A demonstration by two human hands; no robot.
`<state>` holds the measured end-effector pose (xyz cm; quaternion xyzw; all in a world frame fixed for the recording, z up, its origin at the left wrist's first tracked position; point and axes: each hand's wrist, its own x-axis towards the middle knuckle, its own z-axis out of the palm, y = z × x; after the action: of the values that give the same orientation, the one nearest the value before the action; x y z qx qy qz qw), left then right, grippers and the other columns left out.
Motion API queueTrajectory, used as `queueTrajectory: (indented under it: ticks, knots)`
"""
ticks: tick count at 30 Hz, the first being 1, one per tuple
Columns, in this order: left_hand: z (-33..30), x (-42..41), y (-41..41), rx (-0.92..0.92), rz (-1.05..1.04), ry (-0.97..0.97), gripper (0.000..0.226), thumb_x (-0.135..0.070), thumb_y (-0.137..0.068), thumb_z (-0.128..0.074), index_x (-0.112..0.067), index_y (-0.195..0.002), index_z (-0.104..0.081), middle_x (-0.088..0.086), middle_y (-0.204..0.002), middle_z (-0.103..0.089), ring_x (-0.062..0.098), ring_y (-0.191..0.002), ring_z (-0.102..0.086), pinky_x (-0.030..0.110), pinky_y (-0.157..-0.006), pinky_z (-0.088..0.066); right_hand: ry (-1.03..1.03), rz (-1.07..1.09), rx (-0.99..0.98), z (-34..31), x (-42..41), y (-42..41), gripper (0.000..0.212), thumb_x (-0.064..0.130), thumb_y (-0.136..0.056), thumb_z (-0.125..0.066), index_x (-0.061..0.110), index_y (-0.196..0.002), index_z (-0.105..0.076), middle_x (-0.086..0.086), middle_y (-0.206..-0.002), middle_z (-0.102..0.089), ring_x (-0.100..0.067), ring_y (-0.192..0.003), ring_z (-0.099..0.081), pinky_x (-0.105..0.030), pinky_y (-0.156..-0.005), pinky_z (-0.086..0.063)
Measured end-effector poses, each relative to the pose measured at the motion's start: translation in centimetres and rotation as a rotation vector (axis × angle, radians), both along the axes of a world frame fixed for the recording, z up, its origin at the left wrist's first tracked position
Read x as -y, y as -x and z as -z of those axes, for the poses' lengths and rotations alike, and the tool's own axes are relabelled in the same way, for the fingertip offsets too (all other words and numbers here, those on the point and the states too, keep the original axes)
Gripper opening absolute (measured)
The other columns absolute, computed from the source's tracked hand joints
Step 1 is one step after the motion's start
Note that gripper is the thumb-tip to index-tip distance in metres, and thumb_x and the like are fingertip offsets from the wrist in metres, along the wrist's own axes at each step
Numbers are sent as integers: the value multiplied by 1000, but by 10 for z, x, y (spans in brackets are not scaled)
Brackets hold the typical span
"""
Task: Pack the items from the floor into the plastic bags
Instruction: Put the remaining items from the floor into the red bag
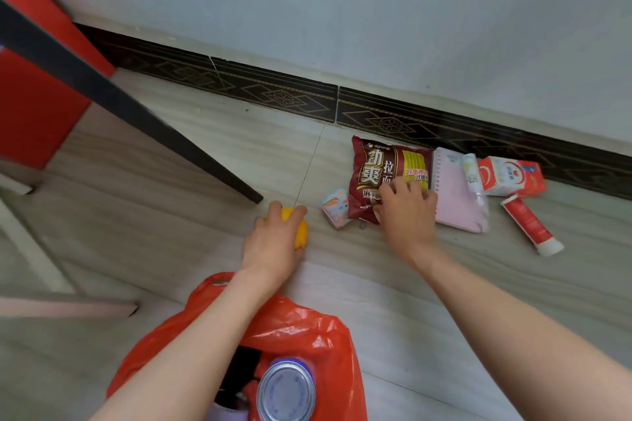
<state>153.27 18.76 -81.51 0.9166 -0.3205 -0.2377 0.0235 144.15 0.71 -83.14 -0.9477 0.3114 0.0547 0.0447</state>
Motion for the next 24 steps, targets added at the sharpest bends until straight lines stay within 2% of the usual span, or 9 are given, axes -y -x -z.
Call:
queueTrajectory:
  ticks: [2, 3, 5, 7, 10, 13, 18, 24]
  knots:
    - [0, -3, 0, -20, -11, 26, 60, -28, -81, -59, -33, -134, -31, 9, -133, -30, 36, -111, -44, 45, -85, -47, 56, -11, 25, 2, -6, 2, 15, 8, -71, -74, 11, -83, -66, -9, -91, -62, -33, -90, -56, -44, -78, -43]
    - [-1, -4, -1, -37, -36, 43, 61, -28, -80, -60, -33, -134, -31, 10, -133, -31, 36, -111, -45, 45, -87, -46, 51, -10, 20, 1, -9, 3, 13, 6, -72, -72, 11, -83, -66, -9, -91, -63, -32, -91, -56, -42, -78, -42]
    - [-7, -7, -1, -67, -105, 94, 64, -31, -79, -63, -30, -134, -31, 10, -131, -34, 38, -112, -46, 43, -89, -45, 25, 2, 43, -6, -9, 3, 14, 7, -84, -59, 12, -96, -63, -8, -104, -61, -31, -102, -51, -41, -84, -37]
    - [-15, -13, 2, -64, -122, 171, 67, -31, -76, -66, -27, -133, -31, 9, -130, -36, 37, -112, -47, 42, -90, -43, -2, 62, 120, -18, -6, 5, 15, 11, -89, -52, 12, -103, -57, -8, -112, -57, -30, -108, -47, -39, -85, -34]
    - [-35, -34, 11, -34, -39, 288, 67, -29, -72, -69, -26, -130, -35, 4, -128, -39, 32, -112, -48, 39, -90, -43, -78, 142, 244, -45, -7, 12, 9, 14, -91, -47, 9, -94, -54, -11, -107, -57, -31, -102, -49, -35, -73, -28]
    - [-55, -62, 22, 19, 101, 387, 68, -31, -67, -71, -31, -126, -36, -1, -127, -41, 27, -108, -49, 40, -88, -46, -149, 140, 368, -69, -18, 23, 11, 14, -90, -43, 11, -82, -49, -16, -95, -59, -34, -88, -53, -35, -66, -31]
    - [-95, -110, 48, 90, 155, 398, 70, -40, -68, -72, -38, -124, -28, -7, -129, -35, 21, -108, -47, 41, -84, -48, -193, 19, 548, -107, -67, 57, 10, 11, -88, -48, 5, -82, -52, -16, -86, -57, -35, -80, -53, -40, -64, -39]
    - [-137, -159, 65, 144, 219, 341, 72, -46, -70, -70, -33, -130, -33, -4, -129, -36, 21, -112, -46, 38, -87, -47, -162, -251, 652, -150, -136, 102, 13, 18, -84, -48, 8, -76, -53, -8, -78, -57, -31, -69, -54, -29, -59, -32]
